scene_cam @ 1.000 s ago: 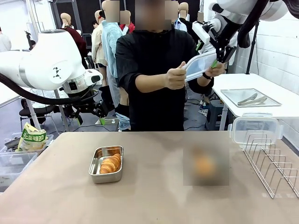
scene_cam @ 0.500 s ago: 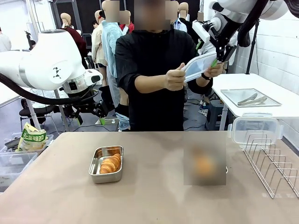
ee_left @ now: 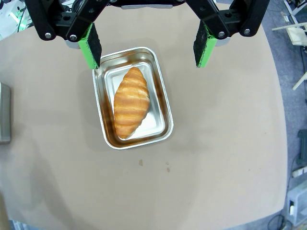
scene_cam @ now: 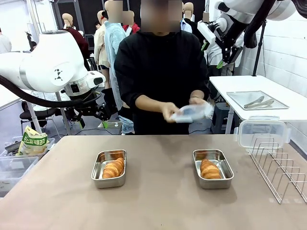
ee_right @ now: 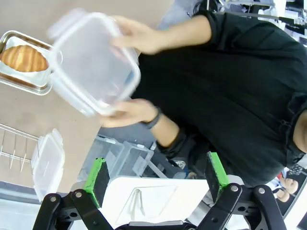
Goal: Place the bread in airtight containers.
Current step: Pick up one Airtight Container lid and hand it to the human.
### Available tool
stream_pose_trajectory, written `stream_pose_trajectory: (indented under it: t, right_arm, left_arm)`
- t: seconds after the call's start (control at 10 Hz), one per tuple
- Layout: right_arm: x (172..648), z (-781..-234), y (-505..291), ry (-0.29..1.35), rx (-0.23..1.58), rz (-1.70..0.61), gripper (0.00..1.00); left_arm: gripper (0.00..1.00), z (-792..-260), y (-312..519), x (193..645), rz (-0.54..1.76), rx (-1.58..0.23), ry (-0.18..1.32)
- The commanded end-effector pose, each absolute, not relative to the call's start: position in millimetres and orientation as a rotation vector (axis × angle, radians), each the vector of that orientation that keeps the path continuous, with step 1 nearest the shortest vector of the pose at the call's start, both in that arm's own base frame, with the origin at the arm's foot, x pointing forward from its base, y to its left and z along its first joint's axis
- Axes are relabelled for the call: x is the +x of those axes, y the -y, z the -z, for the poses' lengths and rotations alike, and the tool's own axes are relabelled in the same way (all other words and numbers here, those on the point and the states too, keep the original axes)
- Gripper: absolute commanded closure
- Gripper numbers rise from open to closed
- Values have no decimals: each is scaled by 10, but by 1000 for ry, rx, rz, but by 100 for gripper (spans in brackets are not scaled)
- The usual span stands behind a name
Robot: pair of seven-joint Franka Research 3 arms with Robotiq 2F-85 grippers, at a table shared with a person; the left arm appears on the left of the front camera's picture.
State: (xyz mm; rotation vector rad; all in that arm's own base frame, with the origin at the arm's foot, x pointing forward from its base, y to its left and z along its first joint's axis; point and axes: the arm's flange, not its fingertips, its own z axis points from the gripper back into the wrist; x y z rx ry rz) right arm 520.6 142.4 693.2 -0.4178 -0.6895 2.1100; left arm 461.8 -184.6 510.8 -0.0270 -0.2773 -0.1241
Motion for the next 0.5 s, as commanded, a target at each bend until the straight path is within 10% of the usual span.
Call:
stream_pose_trajectory:
  t: [0.0,0.4]
  right_arm:
    - [5206,-6932,-1424,689,-418,-2110,0]
    - [5526,-7253,-378,505,-186,-2128,0]
  left_arm:
    - [0,-5125,1842,4614,115,-11,278]
    - [0,-5125,1842,4614,115,-11,278]
